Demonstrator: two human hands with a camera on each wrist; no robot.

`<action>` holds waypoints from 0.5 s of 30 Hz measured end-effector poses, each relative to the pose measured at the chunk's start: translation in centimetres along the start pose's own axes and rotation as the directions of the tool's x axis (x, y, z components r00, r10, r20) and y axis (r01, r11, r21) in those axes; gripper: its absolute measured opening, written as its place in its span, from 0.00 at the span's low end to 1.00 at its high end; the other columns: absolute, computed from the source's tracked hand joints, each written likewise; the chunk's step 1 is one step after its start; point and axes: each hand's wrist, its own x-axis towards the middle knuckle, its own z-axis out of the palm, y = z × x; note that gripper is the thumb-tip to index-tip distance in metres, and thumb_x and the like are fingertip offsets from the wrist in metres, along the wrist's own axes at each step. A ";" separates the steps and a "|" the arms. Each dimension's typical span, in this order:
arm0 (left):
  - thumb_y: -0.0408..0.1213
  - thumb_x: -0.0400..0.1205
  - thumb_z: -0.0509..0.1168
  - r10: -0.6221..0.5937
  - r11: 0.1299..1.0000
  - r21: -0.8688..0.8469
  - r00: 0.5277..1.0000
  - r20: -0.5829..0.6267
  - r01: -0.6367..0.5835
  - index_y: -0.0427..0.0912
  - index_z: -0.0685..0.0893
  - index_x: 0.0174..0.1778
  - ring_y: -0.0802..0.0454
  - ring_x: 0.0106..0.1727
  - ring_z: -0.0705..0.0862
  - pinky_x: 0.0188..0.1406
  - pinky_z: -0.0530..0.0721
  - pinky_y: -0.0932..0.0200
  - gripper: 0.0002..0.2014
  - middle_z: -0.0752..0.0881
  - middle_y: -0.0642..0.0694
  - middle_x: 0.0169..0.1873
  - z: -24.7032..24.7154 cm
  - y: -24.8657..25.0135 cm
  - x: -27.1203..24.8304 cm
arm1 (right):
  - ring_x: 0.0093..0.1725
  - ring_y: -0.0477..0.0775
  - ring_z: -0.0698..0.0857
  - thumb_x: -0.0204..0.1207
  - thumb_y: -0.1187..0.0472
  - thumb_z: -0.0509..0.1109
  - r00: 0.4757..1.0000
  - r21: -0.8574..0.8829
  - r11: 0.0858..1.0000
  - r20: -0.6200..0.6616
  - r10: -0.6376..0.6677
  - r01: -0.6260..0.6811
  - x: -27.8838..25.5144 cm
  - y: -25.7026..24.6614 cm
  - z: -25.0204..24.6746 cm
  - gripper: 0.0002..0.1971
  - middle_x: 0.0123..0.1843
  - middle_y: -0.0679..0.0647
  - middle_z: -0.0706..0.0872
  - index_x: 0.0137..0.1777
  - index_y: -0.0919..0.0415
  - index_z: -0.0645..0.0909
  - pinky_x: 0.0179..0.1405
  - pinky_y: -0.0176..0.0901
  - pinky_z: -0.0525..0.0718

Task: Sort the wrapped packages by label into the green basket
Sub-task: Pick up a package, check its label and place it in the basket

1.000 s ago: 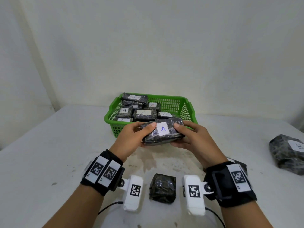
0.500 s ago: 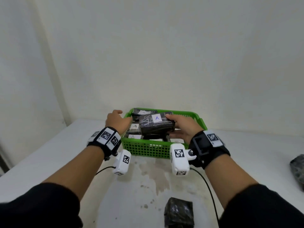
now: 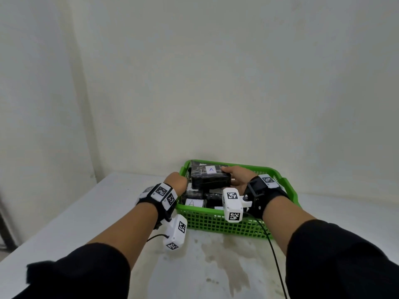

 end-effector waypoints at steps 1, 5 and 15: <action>0.27 0.88 0.55 0.015 0.999 0.029 1.000 -0.015 -0.015 0.41 0.67 0.29 0.52 0.32 0.72 0.42 0.73 0.54 0.19 0.70 0.45 0.31 0.1 -0.1 0.0 | 0.42 0.59 0.86 0.85 0.61 0.74 1.000 -0.010 1.000 -0.010 0.003 -0.004 0.1 0.1 0.2 0.07 0.46 0.61 0.86 0.47 0.62 0.81 0.37 0.57 0.93; 0.30 0.86 0.57 0.035 0.997 0.070 0.999 -0.002 -0.035 0.39 0.68 0.31 0.49 0.33 0.72 0.30 0.66 0.54 0.15 0.73 0.43 0.32 0.1 -0.6 0.2 | 0.55 0.62 0.91 0.78 0.55 0.81 1.000 -0.129 0.992 -0.015 -0.015 0.013 1.4 0.4 0.4 0.11 0.53 0.60 0.91 0.50 0.62 0.86 0.64 0.70 0.89; 0.32 0.85 0.57 0.081 0.996 0.036 0.997 -0.001 -0.081 0.34 0.75 0.46 0.41 0.46 0.78 0.32 0.68 0.56 0.05 0.76 0.43 0.36 0.2 -1.0 0.2 | 0.43 0.61 0.91 0.76 0.65 0.82 0.998 -0.119 0.993 -0.045 -0.034 0.028 1.1 0.2 0.7 0.09 0.53 0.60 0.90 0.52 0.65 0.86 0.57 0.68 0.92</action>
